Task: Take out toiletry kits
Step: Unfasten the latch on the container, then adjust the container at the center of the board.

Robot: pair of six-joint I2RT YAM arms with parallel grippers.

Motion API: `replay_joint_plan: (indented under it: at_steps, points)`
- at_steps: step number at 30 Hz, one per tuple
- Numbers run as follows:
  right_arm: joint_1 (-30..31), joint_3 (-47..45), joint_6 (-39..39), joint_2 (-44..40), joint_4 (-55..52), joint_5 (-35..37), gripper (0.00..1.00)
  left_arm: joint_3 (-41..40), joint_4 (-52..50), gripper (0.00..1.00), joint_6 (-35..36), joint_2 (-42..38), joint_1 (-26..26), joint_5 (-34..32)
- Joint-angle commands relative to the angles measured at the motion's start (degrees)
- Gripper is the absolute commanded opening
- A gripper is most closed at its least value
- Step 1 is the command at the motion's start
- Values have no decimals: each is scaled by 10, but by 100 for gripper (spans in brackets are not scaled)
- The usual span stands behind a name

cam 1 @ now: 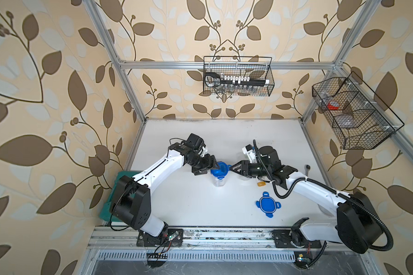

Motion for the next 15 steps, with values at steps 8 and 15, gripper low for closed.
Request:
replay_joint_plan:
  at_steps: [8,15]
  points:
    - [72,106,-60,74,-185,231,52,31,-8,78,45,18,0,25]
    - [72,132,-56,90,-198,251,52,25,-12,75,62,28,0,12]
